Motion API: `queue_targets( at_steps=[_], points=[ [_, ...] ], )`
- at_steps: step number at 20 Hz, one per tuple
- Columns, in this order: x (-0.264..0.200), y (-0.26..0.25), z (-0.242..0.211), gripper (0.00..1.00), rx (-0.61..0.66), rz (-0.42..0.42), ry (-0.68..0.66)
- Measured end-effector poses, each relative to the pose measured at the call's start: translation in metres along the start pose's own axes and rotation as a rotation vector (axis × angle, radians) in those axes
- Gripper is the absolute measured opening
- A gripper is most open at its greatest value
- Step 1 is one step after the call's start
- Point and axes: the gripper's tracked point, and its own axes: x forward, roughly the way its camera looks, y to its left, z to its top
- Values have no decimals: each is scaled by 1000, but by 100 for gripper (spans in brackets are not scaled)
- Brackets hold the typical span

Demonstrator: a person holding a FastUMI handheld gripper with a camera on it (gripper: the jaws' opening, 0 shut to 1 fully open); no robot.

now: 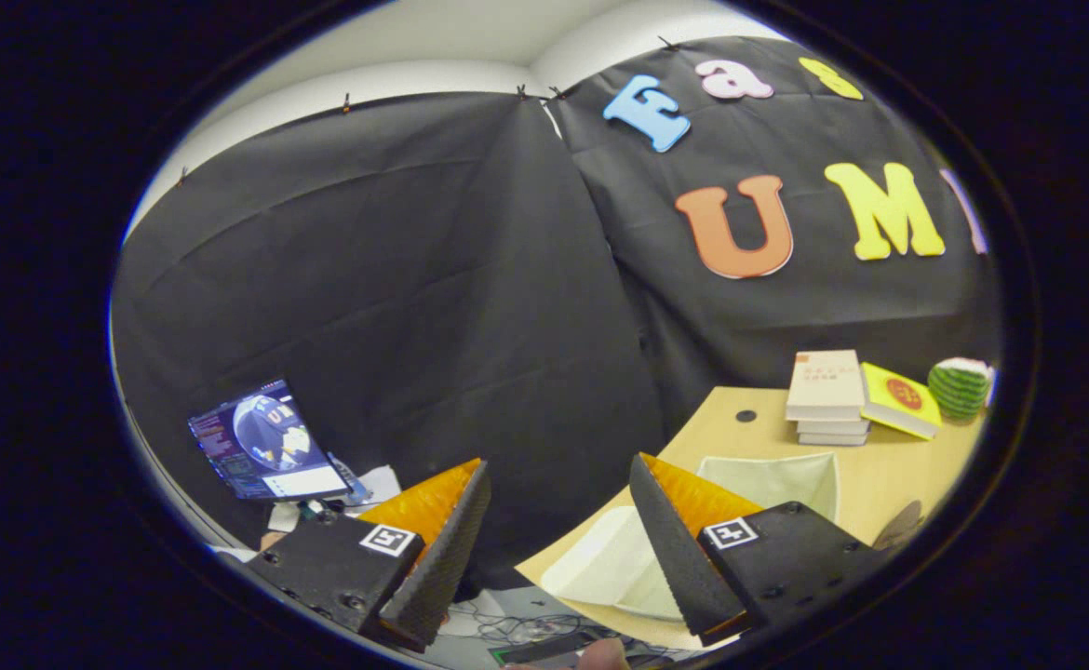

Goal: Open the storage box then place both shoes into the box .Put the left shoe in first, then the right shoe, with the right side of both shoes facing outward in a uniform manner.

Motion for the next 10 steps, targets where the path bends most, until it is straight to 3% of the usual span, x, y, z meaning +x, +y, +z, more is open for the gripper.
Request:
queue_targets(
  at_steps=[10],
  points=[
    [-86,-132,-6,97,-142,-247,23]
  ],
)
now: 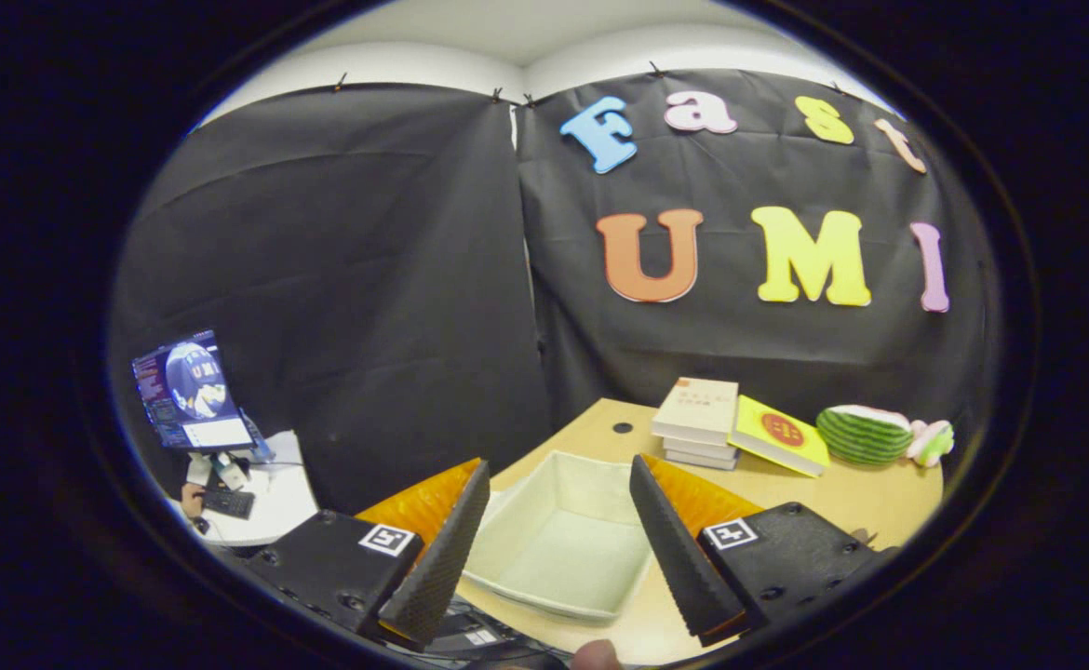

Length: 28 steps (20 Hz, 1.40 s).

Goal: Open the storage box then place both shoes into the box .Put the left shoe in first, then the right shoe, with the right side of both shoes facing outward in a uniform manner.

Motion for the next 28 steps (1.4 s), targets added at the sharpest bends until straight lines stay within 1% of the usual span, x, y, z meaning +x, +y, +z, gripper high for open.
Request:
queue_targets(
  at_steps=[3,5,7,12,14,16,18,19,21,23,24,25,27,28],
  points=[
    [-14,-59,-13,97,-44,-99,41],
    [-25,-90,-25,97,-44,-142,65],
    [-31,-119,-46,97,1,-170,107],
    [-28,-187,-111,97,174,-212,262],
    [-28,-214,-141,97,196,-252,338],
    [-29,-237,-172,97,181,-297,436],
    [-29,-252,-204,96,160,-310,539],
    [-30,-260,-219,96,173,-317,585],
    [-31,-266,-241,96,227,-305,650],
    [-30,-265,-257,95,317,-266,693],
    [-29,-261,-263,92,359,-237,716],
    [-26,-261,-268,91,393,-225,733],
    [-19,-264,-277,87,456,-230,760],
    [-16,-263,-282,81,492,-226,777]
  ],
)
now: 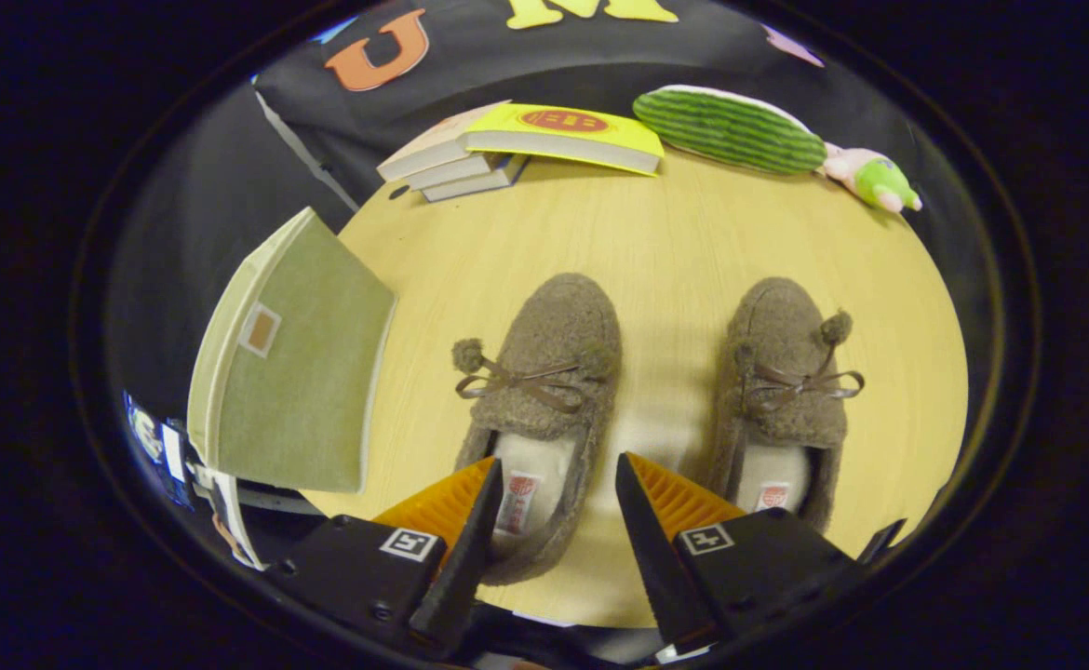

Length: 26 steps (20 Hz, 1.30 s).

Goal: Open the storage box then place both shoes into the box .Put the left shoe in first, then the right shoe, with the right side of both shoes facing outward in a uniform manner.

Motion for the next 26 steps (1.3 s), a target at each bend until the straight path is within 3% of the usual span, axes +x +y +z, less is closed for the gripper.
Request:
queue_targets(
  at_steps=[2,4,7,10,12,17,22,26],
  points=[
    [8,8,-7,65,57,48,60],
    [13,2,-4,59,87,40,65],
    [16,-3,-5,25,159,47,67],
    [6,19,-8,7,276,161,81],
    [-4,37,-11,6,333,234,93],
    [-66,80,13,6,374,307,6],
    [-150,154,59,6,336,353,-146],
    [-173,239,80,6,266,394,-146]
  ],
)
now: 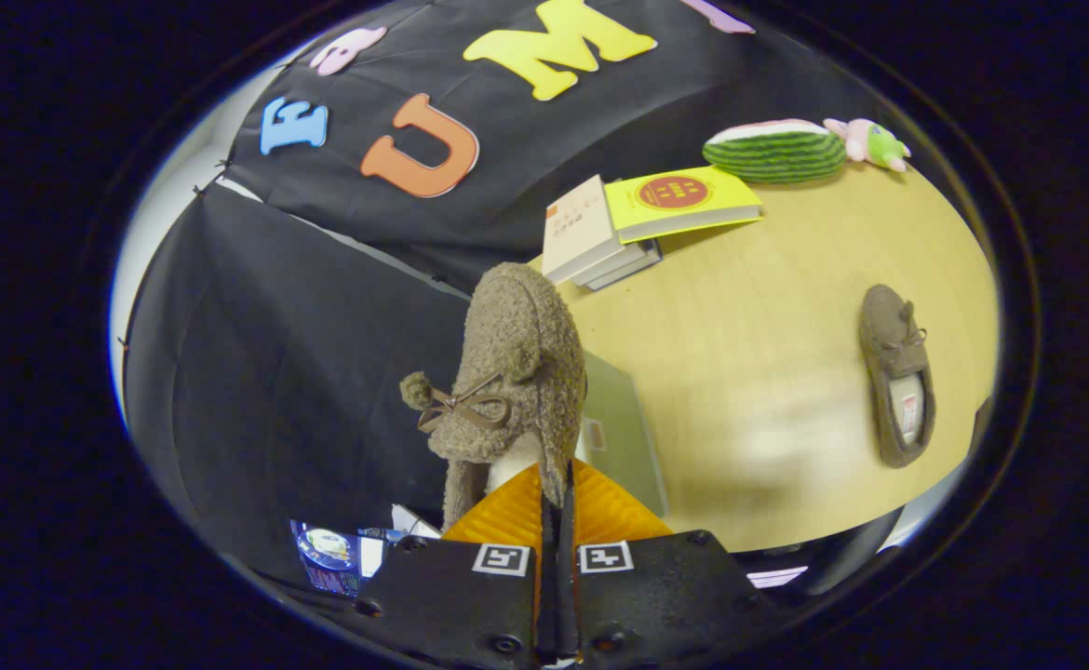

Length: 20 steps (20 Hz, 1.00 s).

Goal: Open the storage box then place both shoes into the box .Put the left shoe in first, then the right shoe, with the right side of both shoes facing outward in a uniform manner.

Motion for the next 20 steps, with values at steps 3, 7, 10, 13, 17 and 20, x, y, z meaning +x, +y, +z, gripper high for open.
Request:
queue_targets(
  at_steps=[3,7,10,13,17,20],
  points=[
    [30,41,-7,6,-64,-29,22],
    [89,54,-37,6,-96,-118,81],
    [127,47,-62,6,-85,-178,144],
    [160,34,-74,6,-28,-208,163],
    [198,12,-82,6,34,-250,184],
    [213,15,-94,16,32,-218,221]
  ],
)
